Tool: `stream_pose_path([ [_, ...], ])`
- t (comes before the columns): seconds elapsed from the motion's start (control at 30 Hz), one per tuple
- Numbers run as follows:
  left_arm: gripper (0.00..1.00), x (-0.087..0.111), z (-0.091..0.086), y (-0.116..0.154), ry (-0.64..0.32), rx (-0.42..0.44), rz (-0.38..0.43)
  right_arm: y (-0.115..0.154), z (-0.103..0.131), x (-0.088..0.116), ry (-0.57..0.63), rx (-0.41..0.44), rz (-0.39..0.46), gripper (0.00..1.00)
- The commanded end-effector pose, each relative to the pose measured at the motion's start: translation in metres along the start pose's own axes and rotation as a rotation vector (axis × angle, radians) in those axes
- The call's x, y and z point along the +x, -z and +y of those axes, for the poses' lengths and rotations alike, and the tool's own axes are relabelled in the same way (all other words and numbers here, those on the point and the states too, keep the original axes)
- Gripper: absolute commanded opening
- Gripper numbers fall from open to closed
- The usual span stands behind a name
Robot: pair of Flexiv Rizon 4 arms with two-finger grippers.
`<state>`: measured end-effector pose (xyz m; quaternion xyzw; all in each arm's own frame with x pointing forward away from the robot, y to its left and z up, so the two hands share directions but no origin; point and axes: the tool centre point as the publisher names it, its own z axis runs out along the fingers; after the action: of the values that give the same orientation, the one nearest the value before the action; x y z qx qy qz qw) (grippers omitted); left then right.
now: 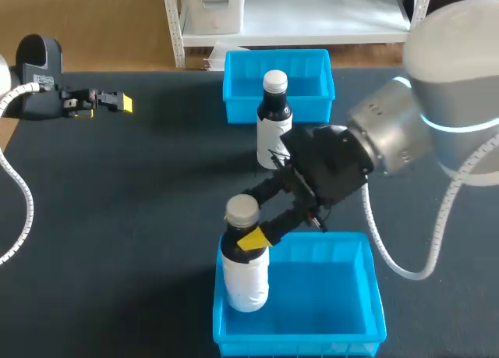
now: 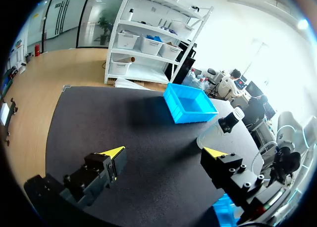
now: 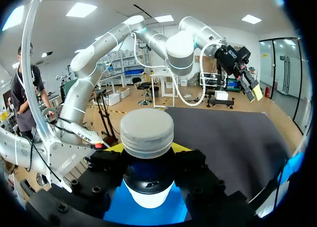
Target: Pick up the bottle, and place it in the far bin if it is heavy, or in the near bin if it is light.
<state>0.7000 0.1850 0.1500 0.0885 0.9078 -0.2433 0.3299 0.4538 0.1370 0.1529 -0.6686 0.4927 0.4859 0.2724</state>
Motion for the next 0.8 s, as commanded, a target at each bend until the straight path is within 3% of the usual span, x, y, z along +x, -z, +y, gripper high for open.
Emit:
stream_pose_path([
  [0.03,1.00,0.000,0.000,0.000,0.000,0.000,0.000,-0.001,-0.008,0.002,-0.004,-0.016,-0.010,0.00],
  [0.8,1.00,0.000,0.000,0.000,0.000,0.000,0.000,0.016,-0.016,0.013,-0.041,0.058,0.002,0.00],
])
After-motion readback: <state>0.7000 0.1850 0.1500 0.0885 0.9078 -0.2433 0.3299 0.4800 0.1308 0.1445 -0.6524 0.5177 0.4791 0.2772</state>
